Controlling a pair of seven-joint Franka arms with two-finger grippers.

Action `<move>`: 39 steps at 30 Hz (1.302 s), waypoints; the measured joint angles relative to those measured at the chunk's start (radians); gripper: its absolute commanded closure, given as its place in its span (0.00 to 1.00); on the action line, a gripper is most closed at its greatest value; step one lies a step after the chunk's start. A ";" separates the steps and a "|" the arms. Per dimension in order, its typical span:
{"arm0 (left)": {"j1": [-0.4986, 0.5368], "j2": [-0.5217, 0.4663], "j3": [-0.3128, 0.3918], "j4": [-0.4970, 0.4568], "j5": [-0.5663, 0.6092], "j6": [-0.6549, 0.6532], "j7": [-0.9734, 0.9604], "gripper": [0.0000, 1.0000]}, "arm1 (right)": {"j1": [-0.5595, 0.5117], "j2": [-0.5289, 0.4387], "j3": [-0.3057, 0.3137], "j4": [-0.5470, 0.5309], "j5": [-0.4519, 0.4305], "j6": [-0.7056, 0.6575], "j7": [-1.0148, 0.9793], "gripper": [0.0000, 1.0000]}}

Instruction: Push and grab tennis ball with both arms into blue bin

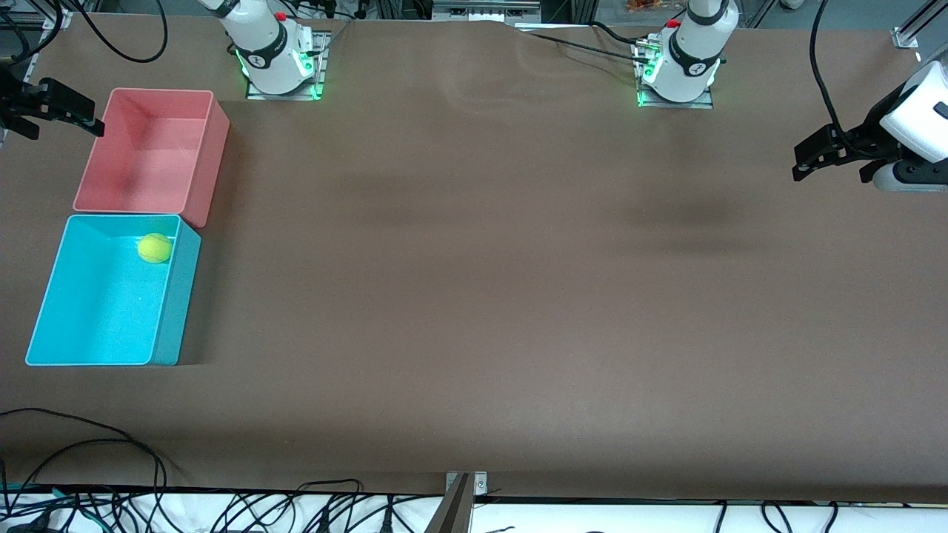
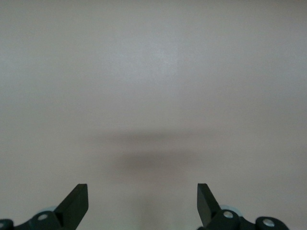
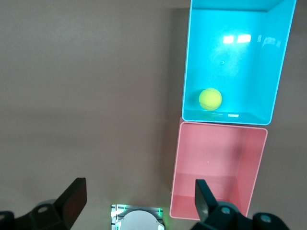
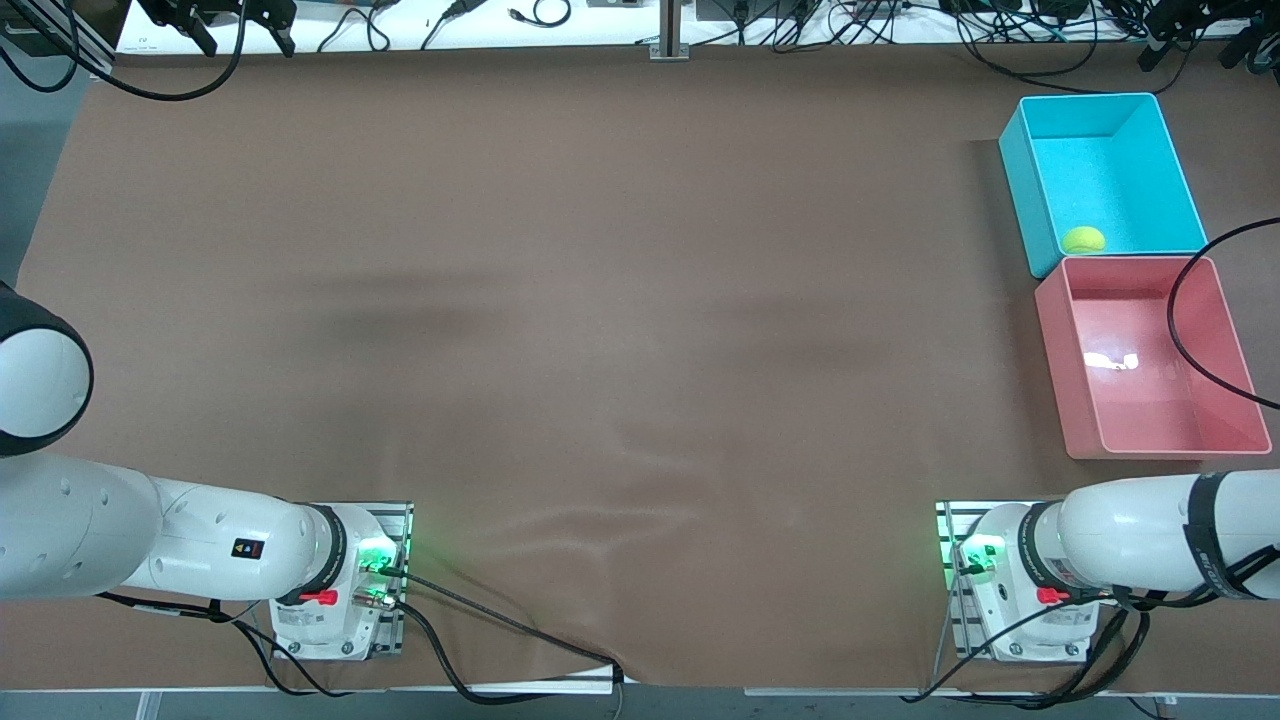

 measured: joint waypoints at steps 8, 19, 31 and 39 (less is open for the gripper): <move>0.000 0.000 0.000 0.000 0.000 0.000 0.001 0.00 | -0.015 0.001 0.015 0.022 0.000 -0.012 0.002 0.00; 0.000 0.000 0.000 0.000 0.000 0.000 0.001 0.00 | -0.010 0.029 0.025 0.107 -0.001 -0.072 0.024 0.00; 0.000 0.003 0.000 0.000 0.000 0.000 0.004 0.00 | -0.001 0.052 0.021 0.112 -0.001 -0.087 0.036 0.00; -0.001 0.004 0.000 0.000 0.000 0.000 0.004 0.00 | -0.004 0.062 0.023 0.115 -0.001 -0.086 0.037 0.00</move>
